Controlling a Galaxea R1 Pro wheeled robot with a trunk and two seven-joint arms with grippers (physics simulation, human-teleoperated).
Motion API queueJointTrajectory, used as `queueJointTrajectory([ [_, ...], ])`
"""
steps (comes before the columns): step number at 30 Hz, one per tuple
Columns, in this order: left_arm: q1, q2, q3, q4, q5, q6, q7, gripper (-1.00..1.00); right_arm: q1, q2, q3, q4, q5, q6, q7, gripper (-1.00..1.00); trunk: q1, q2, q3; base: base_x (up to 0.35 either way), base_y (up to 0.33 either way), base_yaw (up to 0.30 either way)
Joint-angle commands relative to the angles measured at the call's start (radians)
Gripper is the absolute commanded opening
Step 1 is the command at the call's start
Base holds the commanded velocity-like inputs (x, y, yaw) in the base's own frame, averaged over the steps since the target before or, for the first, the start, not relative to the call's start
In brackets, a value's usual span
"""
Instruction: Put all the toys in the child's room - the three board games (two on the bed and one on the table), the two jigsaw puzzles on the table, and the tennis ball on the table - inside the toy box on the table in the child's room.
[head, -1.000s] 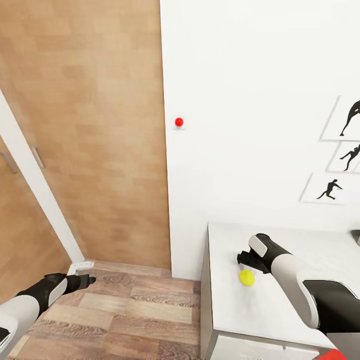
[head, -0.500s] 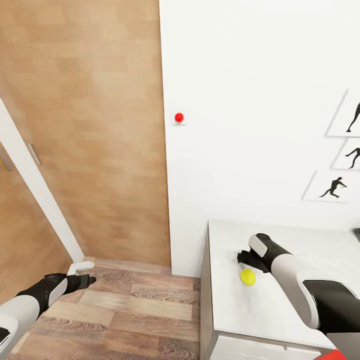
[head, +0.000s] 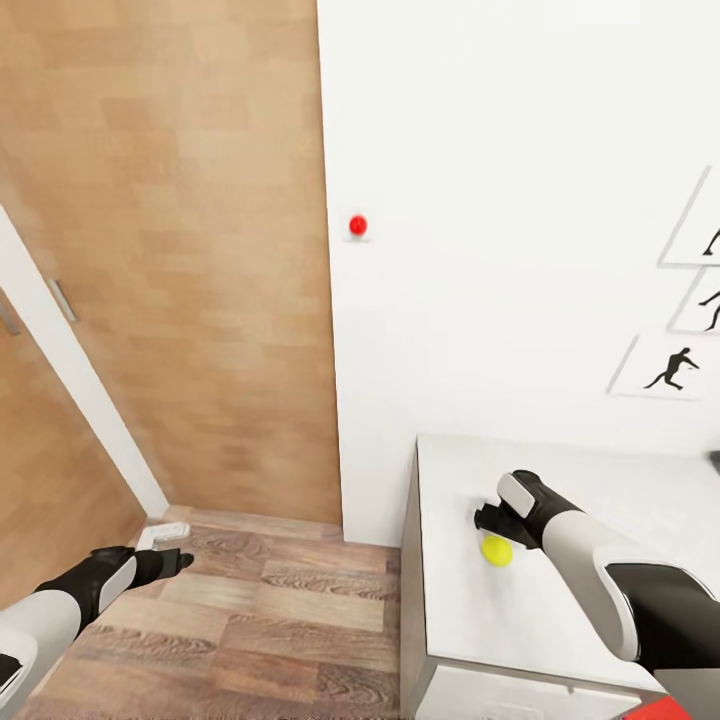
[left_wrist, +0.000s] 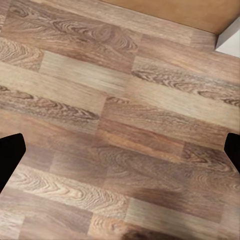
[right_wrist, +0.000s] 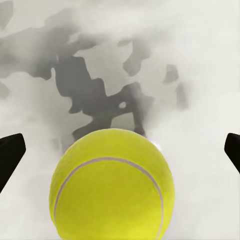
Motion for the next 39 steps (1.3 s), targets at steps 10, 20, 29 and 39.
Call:
queueJointTrajectory([
  [10, -0.001, 0.001, -0.005, -0.001, 0.006, 0.005, -0.001, 1.0, 0.015, 0.0, 0.003, -0.002, -0.008, 0.004, 0.015, 1.0, 0.001, -0.002, -0.012, 0.0, 0.0, 0.0],
  [20, -0.001, 0.0, -0.005, -0.001, 0.006, 0.005, -0.001, 1.0, 0.016, 0.0, 0.003, -0.002, -0.008, 0.008, 0.017, 1.0, 0.001, -0.002, -0.012, 0.0, 0.0, 0.0],
  [29, -0.001, 0.0, -0.005, -0.001, 0.006, 0.005, -0.001, 1.0, 0.016, 0.0, 0.003, -0.002, -0.008, 0.013, 0.017, 1.0, 0.001, -0.002, -0.012, -0.016, 0.0, 0.0],
  [39, -0.001, 0.0, -0.005, -0.001, 0.006, 0.005, -0.001, 1.0, 0.016, 0.001, 0.004, -0.002, -0.008, 0.015, 0.017, 1.0, 0.001, -0.002, -0.012, -0.021, 0.0, 0.0],
])
